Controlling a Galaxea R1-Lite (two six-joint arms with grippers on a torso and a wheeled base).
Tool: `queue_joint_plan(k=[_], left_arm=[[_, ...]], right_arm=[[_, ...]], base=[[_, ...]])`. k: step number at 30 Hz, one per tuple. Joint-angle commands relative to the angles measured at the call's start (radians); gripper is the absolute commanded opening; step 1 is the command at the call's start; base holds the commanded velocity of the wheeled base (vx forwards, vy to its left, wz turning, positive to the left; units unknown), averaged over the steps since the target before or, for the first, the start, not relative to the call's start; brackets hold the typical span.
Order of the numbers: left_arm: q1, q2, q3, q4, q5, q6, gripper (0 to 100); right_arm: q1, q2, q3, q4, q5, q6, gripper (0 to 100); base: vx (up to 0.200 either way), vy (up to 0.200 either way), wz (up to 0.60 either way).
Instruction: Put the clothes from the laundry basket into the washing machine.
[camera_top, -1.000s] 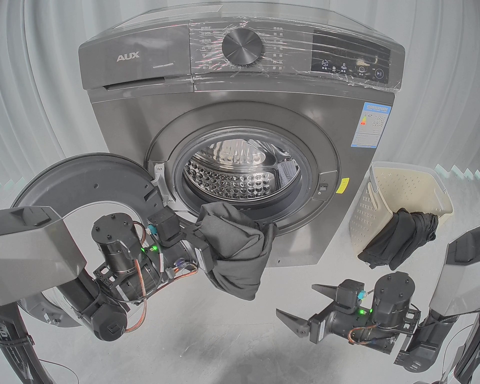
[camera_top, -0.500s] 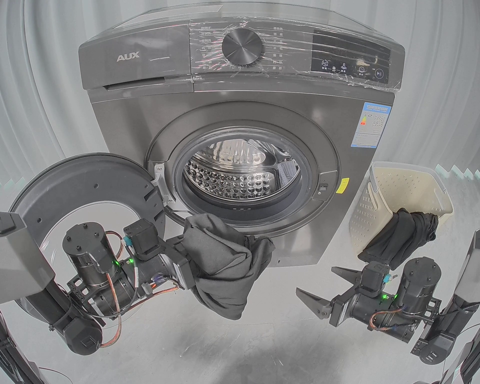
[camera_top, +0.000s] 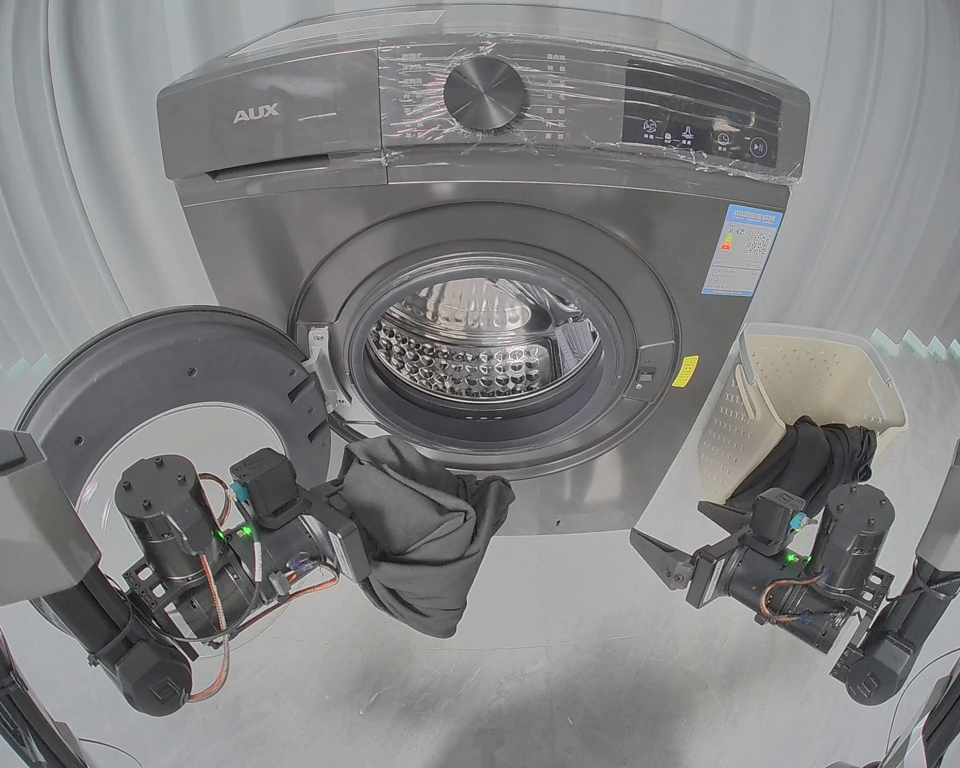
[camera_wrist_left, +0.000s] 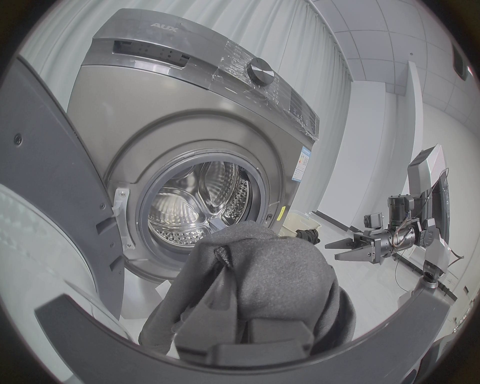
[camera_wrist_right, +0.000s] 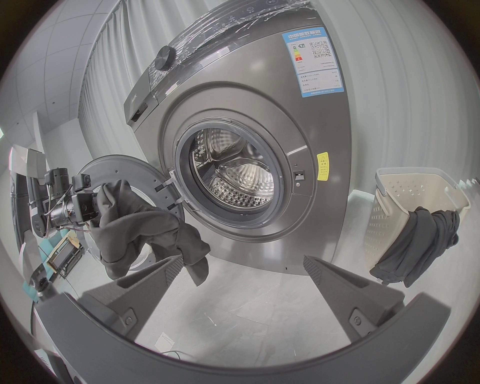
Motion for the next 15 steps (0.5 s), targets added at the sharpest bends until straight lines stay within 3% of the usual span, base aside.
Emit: queue_joint_plan(k=[1, 4, 9, 15], left_arm=[[0.0, 0.011, 0.012, -0.001, 0.003, -0.005, 0], [0.0, 0.008, 0.014, -0.001, 0.002, -0.005, 0], [-0.006, 0.016, 0.006, -0.001, 0.005, 0.003, 0], [-0.018, 0.021, 0.018, -0.001, 0.002, 0.003, 0]], right_arm=[[-0.008, 0.007, -0.004, 0.0, 0.001, -0.001, 100], [0.009, 0.009, -0.007, 0.0, -0.002, -0.003, 100], [0.035, 0.01, -0.007, 0.0, -0.01, -0.001, 100], [0.053, 0.013, -0.006, 0.0, -0.013, -0.001, 100]], base=[[0.0, 0.0, 0.0], [0.0, 0.0, 0.0], [0.2, 0.0, 0.0], [0.0, 0.0, 0.0]])
